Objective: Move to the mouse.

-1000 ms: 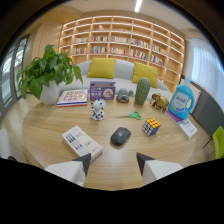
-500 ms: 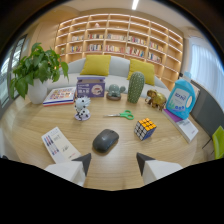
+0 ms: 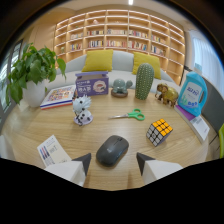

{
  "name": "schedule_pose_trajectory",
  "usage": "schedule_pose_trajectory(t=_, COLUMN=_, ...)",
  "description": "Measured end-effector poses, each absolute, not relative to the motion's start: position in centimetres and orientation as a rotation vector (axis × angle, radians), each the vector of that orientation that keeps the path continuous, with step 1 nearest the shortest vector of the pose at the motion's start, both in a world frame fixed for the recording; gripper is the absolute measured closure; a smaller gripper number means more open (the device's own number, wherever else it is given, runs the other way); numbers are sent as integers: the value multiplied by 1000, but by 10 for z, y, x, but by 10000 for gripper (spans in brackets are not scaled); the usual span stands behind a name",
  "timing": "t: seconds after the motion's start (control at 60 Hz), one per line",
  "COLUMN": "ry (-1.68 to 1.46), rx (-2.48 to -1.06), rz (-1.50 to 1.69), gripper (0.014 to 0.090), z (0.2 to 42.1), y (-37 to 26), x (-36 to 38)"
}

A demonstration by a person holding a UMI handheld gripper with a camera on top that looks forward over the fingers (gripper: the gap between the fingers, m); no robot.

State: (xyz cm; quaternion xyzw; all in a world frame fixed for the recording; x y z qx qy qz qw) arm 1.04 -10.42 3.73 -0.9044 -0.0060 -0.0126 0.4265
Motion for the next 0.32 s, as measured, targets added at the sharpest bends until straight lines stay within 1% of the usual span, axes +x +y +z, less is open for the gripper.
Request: schedule_pose_trajectory(t=0.317, ry=-7, rx=-2263, rz=-32, gripper=181, z=37, y=-105, x=12)
